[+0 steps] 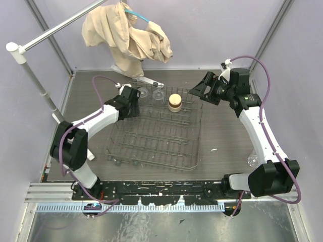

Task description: Load the cups into the dish rack

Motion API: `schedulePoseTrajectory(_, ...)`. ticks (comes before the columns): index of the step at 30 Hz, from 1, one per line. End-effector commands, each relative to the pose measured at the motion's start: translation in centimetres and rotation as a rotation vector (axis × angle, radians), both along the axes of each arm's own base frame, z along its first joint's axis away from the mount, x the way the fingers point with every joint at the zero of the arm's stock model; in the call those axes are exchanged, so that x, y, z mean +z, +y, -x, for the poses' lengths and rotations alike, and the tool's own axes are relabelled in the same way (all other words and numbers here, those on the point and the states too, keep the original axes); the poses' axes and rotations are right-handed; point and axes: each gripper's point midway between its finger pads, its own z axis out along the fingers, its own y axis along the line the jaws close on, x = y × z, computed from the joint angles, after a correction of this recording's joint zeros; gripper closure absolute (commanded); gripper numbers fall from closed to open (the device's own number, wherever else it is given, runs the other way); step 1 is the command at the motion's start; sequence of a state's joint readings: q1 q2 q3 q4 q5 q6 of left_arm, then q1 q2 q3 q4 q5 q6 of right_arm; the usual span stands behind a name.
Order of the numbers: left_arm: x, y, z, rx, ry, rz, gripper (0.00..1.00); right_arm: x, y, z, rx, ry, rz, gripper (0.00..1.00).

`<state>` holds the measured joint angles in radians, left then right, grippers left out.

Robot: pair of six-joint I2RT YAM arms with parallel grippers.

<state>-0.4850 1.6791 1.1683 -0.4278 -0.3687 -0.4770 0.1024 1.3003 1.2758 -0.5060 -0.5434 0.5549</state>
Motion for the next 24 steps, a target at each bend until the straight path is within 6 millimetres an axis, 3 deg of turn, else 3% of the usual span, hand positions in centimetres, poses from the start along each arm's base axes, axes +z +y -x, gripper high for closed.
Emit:
schedulePoseTrajectory(1, -0.9, 0.4, -0.1, 0.036, -0.009, 0.003, 1.00, 1.8, -0.1, 0.6, 0.011, -0.070, 0.003, 0.15)
schedulePoseTrajectory(13, -1.4, 1.0, 1.9, 0.068, 0.040, 0.012, 0.74, 1.6, -0.1, 0.8, 0.016, -0.069, 0.005, 0.15)
schedulePoseTrajectory(24, -1.0, 0.5, 3.2, 0.052, 0.064, 0.036, 0.37, 1.5, -0.1, 0.9, 0.019, -0.075, 0.001, 0.15)
